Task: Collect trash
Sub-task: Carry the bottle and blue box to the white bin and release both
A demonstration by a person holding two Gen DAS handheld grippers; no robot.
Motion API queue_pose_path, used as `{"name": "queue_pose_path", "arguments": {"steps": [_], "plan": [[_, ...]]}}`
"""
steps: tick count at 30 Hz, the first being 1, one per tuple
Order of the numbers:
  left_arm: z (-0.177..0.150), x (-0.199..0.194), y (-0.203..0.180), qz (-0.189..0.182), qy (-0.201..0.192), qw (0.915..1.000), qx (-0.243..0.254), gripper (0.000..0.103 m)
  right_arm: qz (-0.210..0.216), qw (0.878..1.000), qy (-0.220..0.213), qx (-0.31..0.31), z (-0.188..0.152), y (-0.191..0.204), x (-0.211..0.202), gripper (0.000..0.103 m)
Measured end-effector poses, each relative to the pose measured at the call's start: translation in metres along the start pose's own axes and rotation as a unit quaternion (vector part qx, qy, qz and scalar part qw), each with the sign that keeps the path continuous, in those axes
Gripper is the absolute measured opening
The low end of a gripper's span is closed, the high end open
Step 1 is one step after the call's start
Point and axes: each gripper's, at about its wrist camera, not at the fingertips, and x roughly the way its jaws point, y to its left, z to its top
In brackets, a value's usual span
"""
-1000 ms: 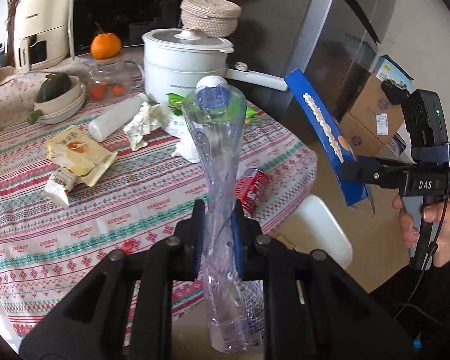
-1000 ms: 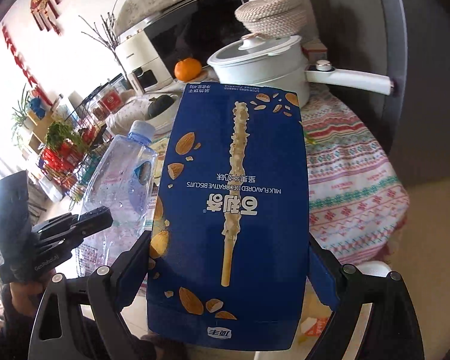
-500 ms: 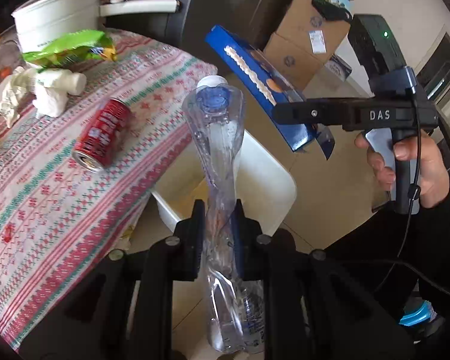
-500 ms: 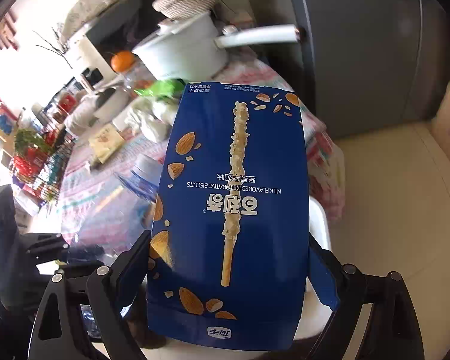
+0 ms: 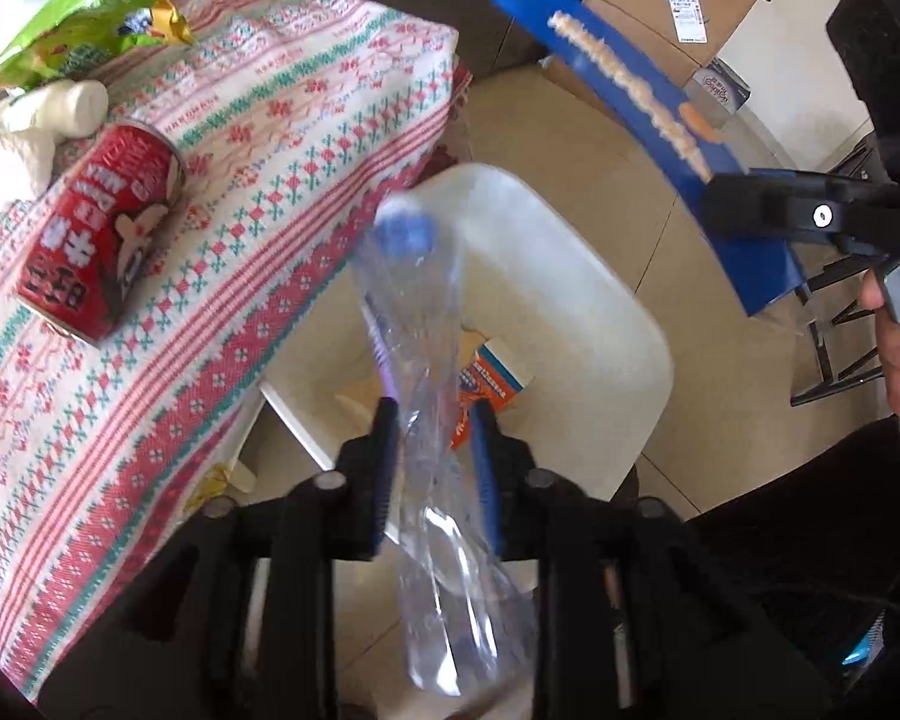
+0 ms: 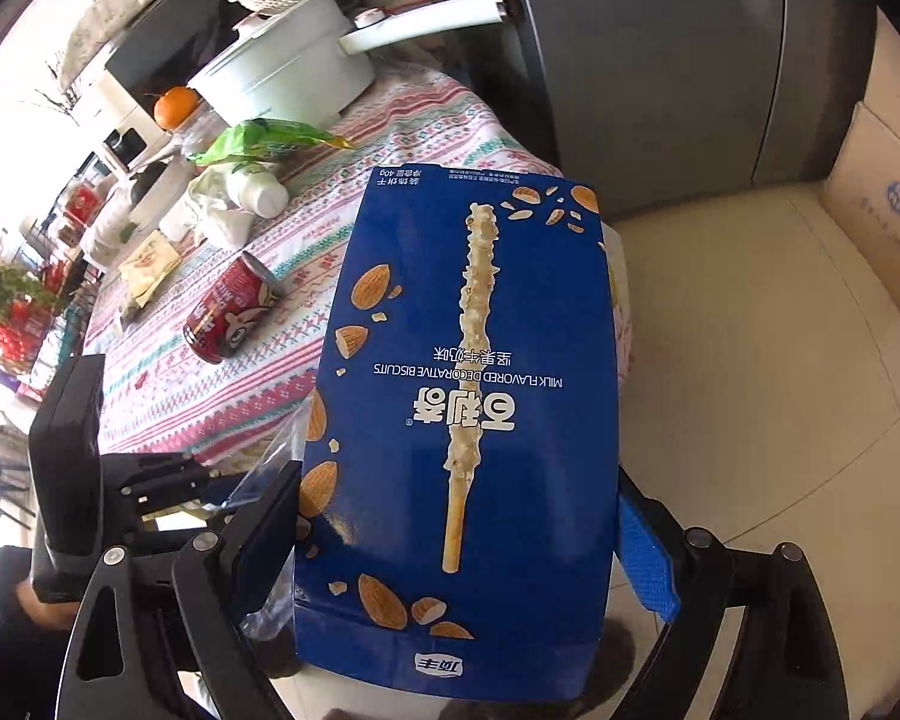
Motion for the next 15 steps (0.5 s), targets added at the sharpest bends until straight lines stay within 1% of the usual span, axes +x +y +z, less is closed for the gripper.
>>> {"name": "queue_pose_path", "arguments": {"steps": [1, 3, 6, 8, 10, 12, 13, 15], "plan": [[-0.001, -0.004, -0.001, 0.003, -0.005, 1.0, 0.002, 0.047, 0.0, 1.0, 0.002, 0.0, 0.0, -0.001, 0.0, 0.094], [-0.002, -0.012, 0.001, 0.014, -0.016, 0.9998, 0.003, 0.053, 0.001, 1.0, 0.005, -0.002, -0.002, -0.002, 0.001, 0.094], [-0.007, -0.023, 0.006, 0.025, -0.019, 0.9995, -0.001, 0.054, 0.001, 1.0, 0.014, -0.009, -0.003, 0.0, 0.005, 0.094], [-0.012, -0.031, 0.013, 0.032, -0.022, 0.9992, -0.004, 0.056, 0.0, 1.0, 0.022, -0.014, -0.004, 0.002, 0.008, 0.094], [-0.017, -0.038, 0.018, 0.039, -0.027, 0.9989, -0.008, 0.061, -0.001, 0.999, 0.034, -0.021, -0.007, 0.004, 0.013, 0.094], [-0.019, -0.044, 0.023, 0.046, -0.033, 0.9983, -0.011, 0.062, -0.003, 0.998, 0.048, -0.028, -0.01, 0.006, 0.019, 0.094], [-0.013, -0.039, 0.03, 0.049, -0.035, 0.9981, -0.011, 0.063, -0.004, 0.998, 0.056, -0.033, -0.012, 0.008, 0.022, 0.094], [-0.019, -0.046, 0.036, 0.058, -0.042, 0.9973, -0.013, 0.066, -0.006, 0.996, 0.073, -0.042, -0.017, 0.012, 0.029, 0.094]]}}
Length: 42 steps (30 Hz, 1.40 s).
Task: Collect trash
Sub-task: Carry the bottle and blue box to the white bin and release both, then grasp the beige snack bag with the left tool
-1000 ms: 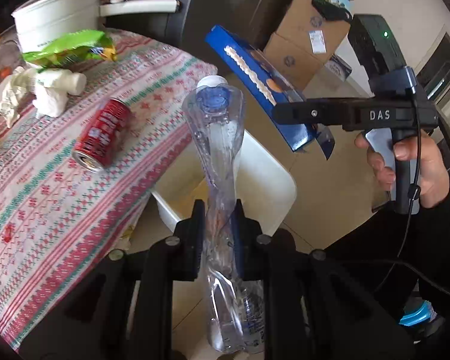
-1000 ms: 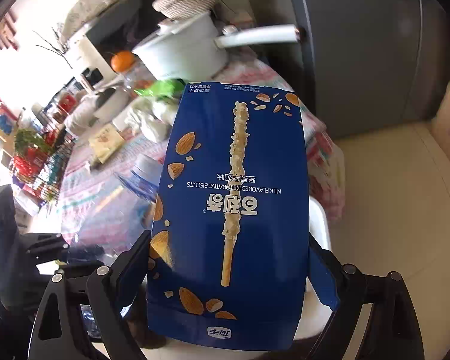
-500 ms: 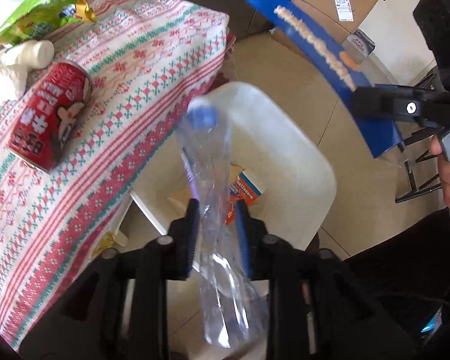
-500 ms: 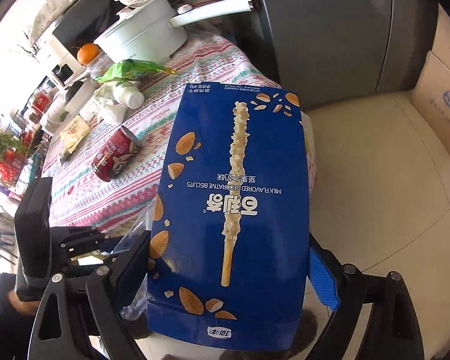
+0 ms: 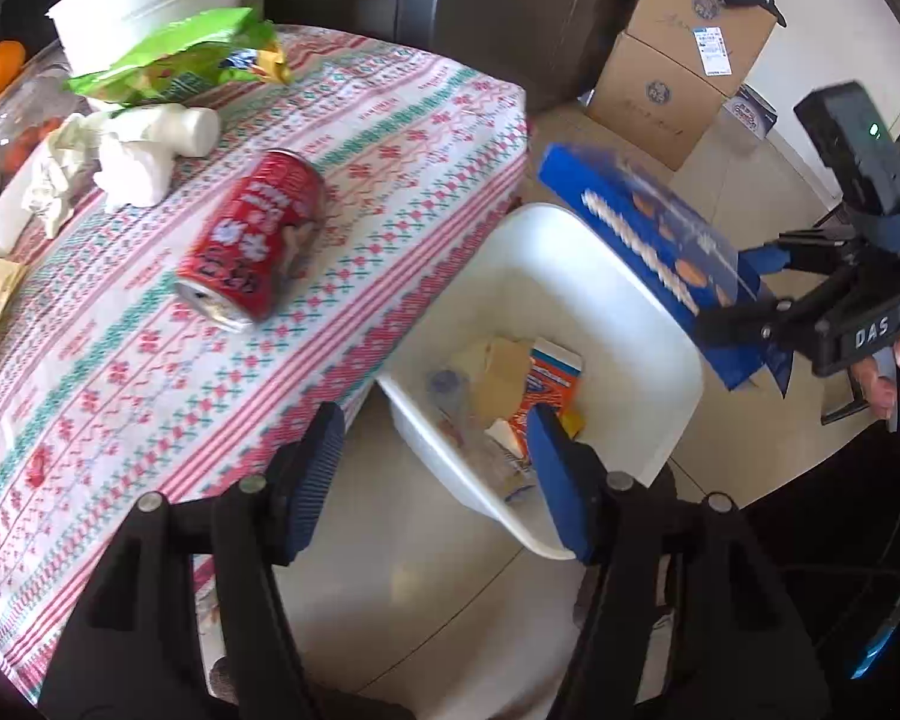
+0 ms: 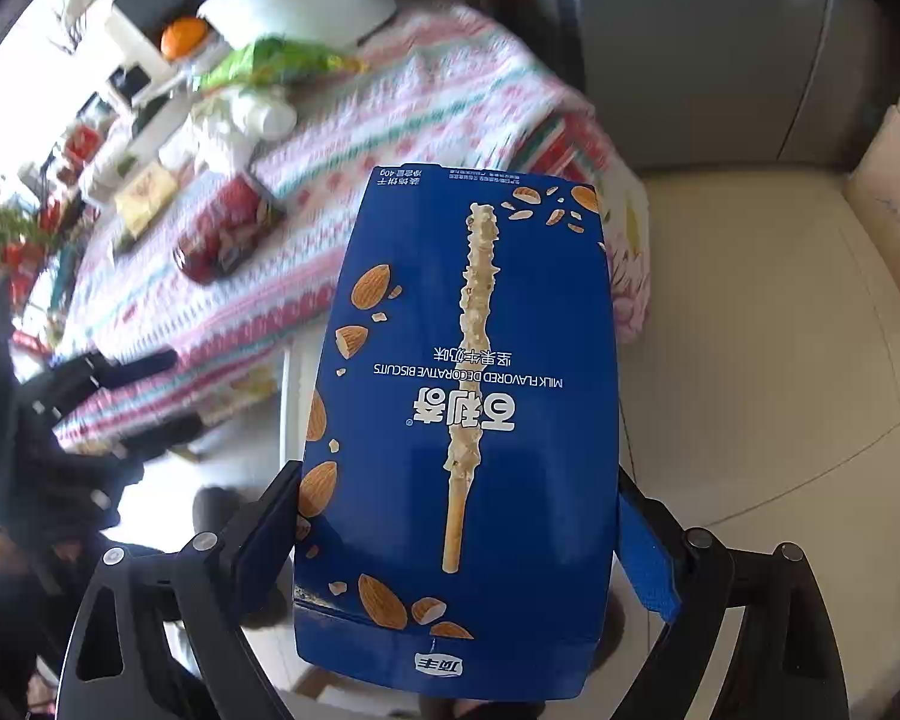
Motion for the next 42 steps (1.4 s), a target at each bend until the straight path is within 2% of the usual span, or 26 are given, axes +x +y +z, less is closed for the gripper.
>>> {"name": "queue_pose_path", "arguments": {"steps": [3, 8, 14, 24, 30, 35, 42], "plan": [[-0.002, -0.004, 0.012, 0.01, -0.006, 0.9999, -0.006, 0.072, -0.003, 0.999, 0.03, -0.01, -0.004, 0.005, 0.013, 0.094], [-0.009, -0.012, 0.028, 0.015, -0.009, 0.9996, -0.023, 0.075, -0.008, 0.997, 0.071, -0.021, -0.009, 0.011, 0.031, 0.094], [-0.016, -0.02, 0.038, 0.024, -0.015, 0.999, -0.033, 0.081, -0.011, 0.996, 0.084, -0.023, -0.005, 0.019, 0.041, 0.095], [-0.017, -0.028, 0.049, 0.035, -0.022, 0.9982, -0.043, 0.082, -0.007, 0.998, 0.055, -0.031, 0.01, 0.036, 0.031, 0.095], [-0.014, -0.035, 0.064, 0.048, -0.031, 0.9967, -0.058, 0.082, -0.004, 0.999, 0.02, -0.027, 0.027, 0.048, 0.018, 0.095], [-0.011, -0.046, 0.088, 0.063, -0.042, 0.9935, -0.085, 0.082, -0.003, 0.999, -0.02, -0.032, 0.042, 0.064, 0.004, 0.095], [-0.008, -0.067, 0.146, 0.101, -0.063, 0.9832, -0.138, 0.082, 0.005, 0.998, -0.055, -0.036, 0.065, 0.088, -0.002, 0.095]]}}
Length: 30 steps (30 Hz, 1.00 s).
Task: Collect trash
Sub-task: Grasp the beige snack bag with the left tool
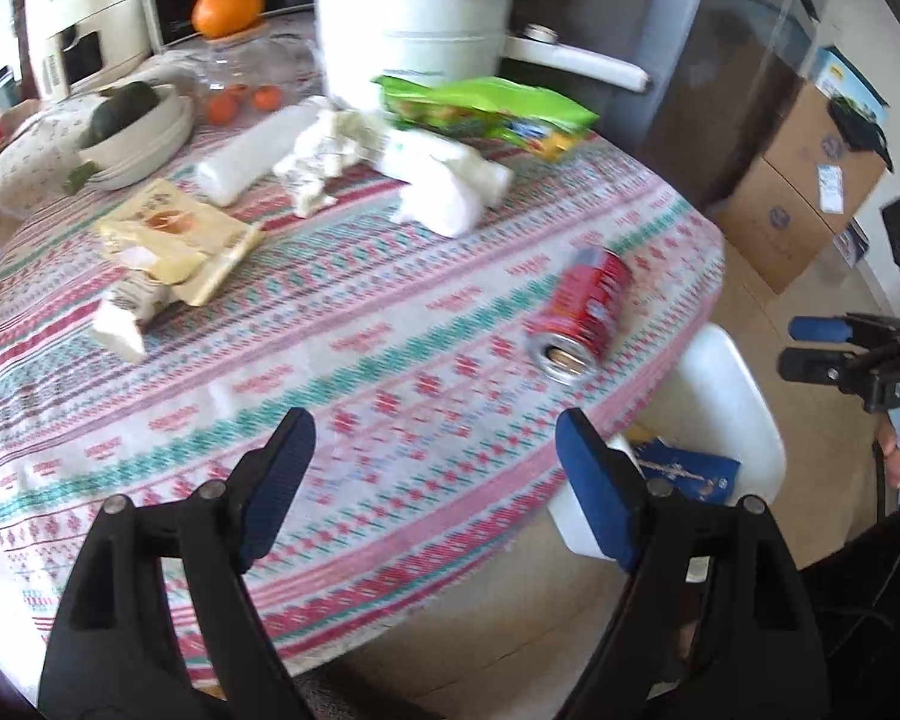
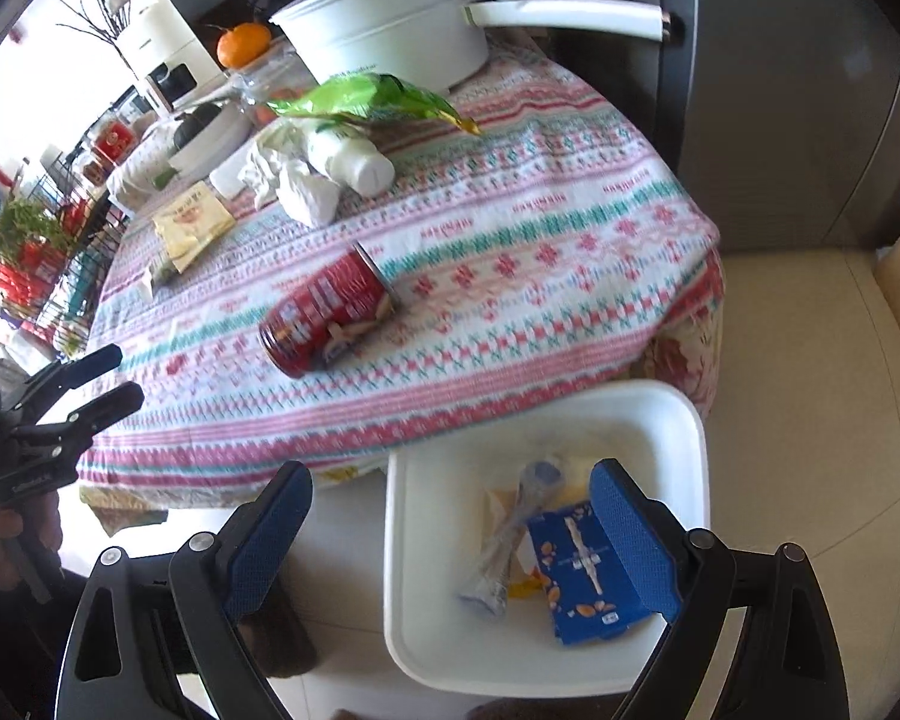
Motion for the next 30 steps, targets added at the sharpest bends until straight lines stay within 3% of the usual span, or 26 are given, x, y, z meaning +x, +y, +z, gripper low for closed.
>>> {"name": "queue_pose_path", "arguments": {"steps": [5, 10, 17, 20, 23, 25, 30], "plan": [[0.012, 0.008, 0.055, 0.052, -0.001, 0.998, -0.037, 0.082, -0.003, 1.0, -0.016, -0.01, 0.016, 0.018, 0.002, 0.095], [0.025, 0.015, 0.118, 0.066, -0.011, 0.9907, -0.118, 0.082, -0.005, 1.0, -0.021, -0.016, 0.031, 0.034, 0.011, 0.095], [0.047, 0.035, 0.188, 0.039, -0.046, 0.9719, -0.227, 0.082, -0.008, 0.999, -0.028, -0.027, 0.053, 0.055, 0.027, 0.095], [0.058, 0.053, 0.204, 0.025, -0.048, 0.9643, -0.259, 0.079, -0.02, 0.998, -0.043, -0.037, 0.066, 0.062, 0.031, 0.095], [0.067, 0.073, 0.218, 0.034, -0.038, 0.9582, -0.282, 0.076, -0.024, 0.998, -0.052, -0.039, 0.077, 0.065, 0.037, 0.095], [0.071, 0.089, 0.228, 0.029, -0.029, 0.9527, -0.301, 0.066, -0.025, 0.997, -0.054, -0.038, 0.083, 0.066, 0.042, 0.095], [0.077, 0.111, 0.243, 0.004, -0.021, 0.9432, -0.331, 0.052, -0.031, 0.997, -0.053, -0.041, 0.094, 0.068, 0.055, 0.095]]}}
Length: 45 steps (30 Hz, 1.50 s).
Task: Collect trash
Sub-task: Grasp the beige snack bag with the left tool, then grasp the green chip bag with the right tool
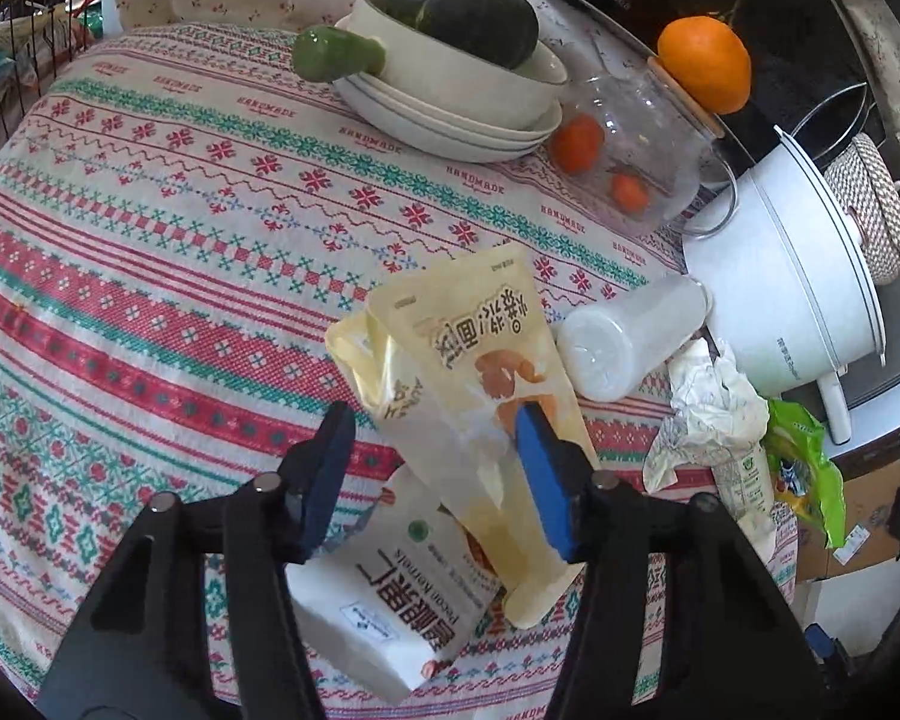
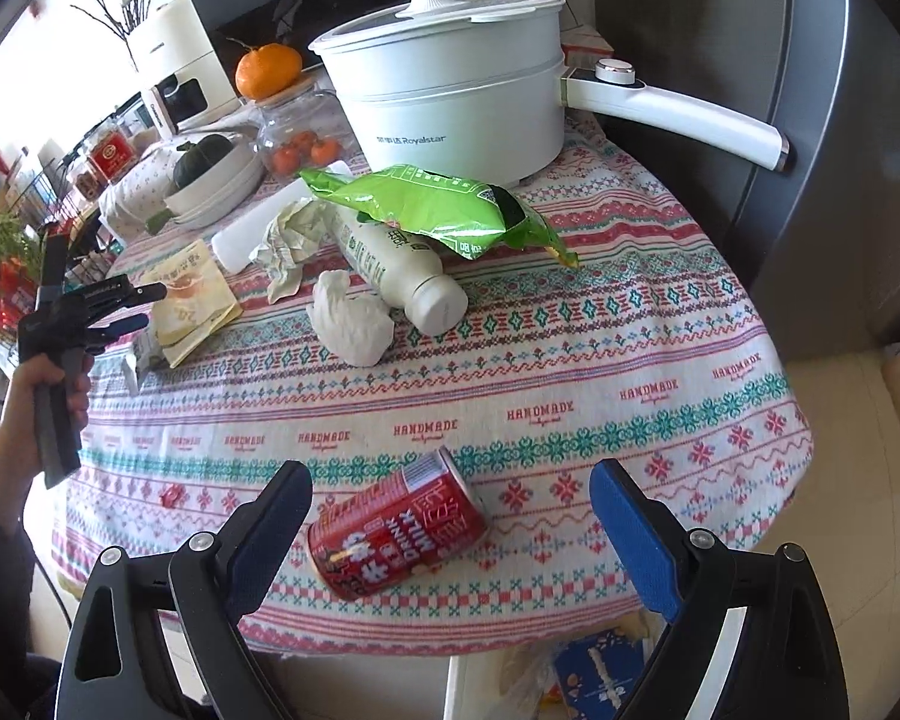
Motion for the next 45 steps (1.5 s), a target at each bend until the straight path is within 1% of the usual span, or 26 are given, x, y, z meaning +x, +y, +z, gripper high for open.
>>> {"name": "queue_pose_path", "arguments": {"steps": [2, 3, 4, 5, 7, 12, 16, 18, 20, 23, 25, 29, 30, 32, 34, 35, 36, 39, 42, 45], "plan": [[0.002, 0.003, 0.0, -0.01, -0.001, 0.9999, -0.007, 0.045, -0.005, 1.0, 0.0, -0.005, 0.003, 0.0, 0.005, 0.095], [0.002, 0.004, -0.001, -0.015, -0.003, 0.9999, -0.004, 0.037, -0.008, 1.0, -0.001, -0.008, 0.004, 0.0, 0.006, 0.095], [0.002, 0.003, -0.005, -0.018, -0.006, 0.9998, 0.007, 0.024, -0.012, 1.0, -0.002, -0.011, 0.005, 0.0, 0.008, 0.095], [0.002, 0.002, -0.009, -0.017, -0.009, 0.9996, 0.019, 0.018, -0.018, 1.0, -0.003, -0.014, 0.006, 0.0, 0.009, 0.095], [-0.001, -0.005, -0.019, -0.007, -0.023, 0.9986, 0.048, 0.015, -0.025, 1.0, -0.006, -0.017, 0.009, 0.0, 0.01, 0.095], [-0.006, -0.033, -0.039, -0.008, -0.051, 0.9955, 0.079, 0.012, -0.034, 0.999, -0.028, -0.023, 0.021, -0.002, 0.003, 0.095], [-0.02, -0.069, -0.062, -0.002, -0.077, 0.9897, 0.121, 0.012, -0.049, 0.997, -0.056, -0.036, 0.04, 0.002, -0.004, 0.095], [-0.028, -0.084, -0.072, -0.005, -0.085, 0.9868, 0.138, 0.012, -0.059, 0.995, -0.064, -0.058, 0.052, 0.008, -0.002, 0.095], [-0.04, -0.1, -0.079, -0.019, -0.091, 0.9833, 0.157, 0.012, -0.073, 0.991, -0.071, -0.088, 0.063, 0.016, 0.003, 0.095], [-0.061, -0.113, -0.091, -0.016, -0.096, 0.976, 0.195, 0.012, -0.091, 0.985, -0.066, -0.134, 0.079, 0.028, 0.017, 0.095], [-0.074, -0.119, -0.097, -0.008, -0.098, 0.9707, 0.219, 0.012, -0.101, 0.982, -0.058, -0.15, 0.086, 0.033, 0.027, 0.095], [-0.087, -0.119, -0.108, -0.002, -0.095, 0.9632, 0.251, 0.012, -0.116, 0.979, -0.037, -0.166, 0.096, 0.036, 0.05, 0.093], [-0.09, -0.12, -0.111, 0.0, -0.096, 0.9615, 0.258, 0.012, -0.129, 0.977, -0.028, -0.167, 0.098, 0.034, 0.058, 0.091], [-0.093, -0.119, -0.113, 0.002, -0.094, 0.96, 0.264, 0.012, -0.14, 0.976, -0.013, -0.164, 0.102, 0.032, 0.073, 0.084], [-0.095, -0.12, -0.115, 0.003, -0.092, 0.9597, 0.265, 0.012, -0.142, 0.978, 0.0, -0.155, 0.106, 0.028, 0.084, 0.071], [-0.097, -0.12, -0.116, 0.004, -0.092, 0.9599, 0.265, 0.012, -0.141, 0.979, 0.004, -0.148, 0.107, 0.026, 0.088, 0.066], [-0.098, -0.119, -0.116, 0.004, -0.09, 0.9601, 0.265, 0.012, -0.137, 0.981, 0.008, -0.14, 0.108, 0.022, 0.093, 0.056], [-0.103, -0.121, -0.12, 0.008, -0.091, 0.9599, 0.265, 0.012, -0.138, 0.982, -0.001, -0.129, 0.109, 0.015, 0.096, 0.017], [-0.106, -0.125, -0.123, 0.01, -0.094, 0.9592, 0.266, 0.012, -0.151, 0.978, -0.021, -0.14, 0.106, 0.016, 0.088, 0.014], [-0.11, -0.131, -0.127, 0.008, -0.098, 0.9592, 0.265, 0.012, -0.152, 0.976, -0.042, -0.15, 0.102, 0.018, 0.07, 0.011]]}}
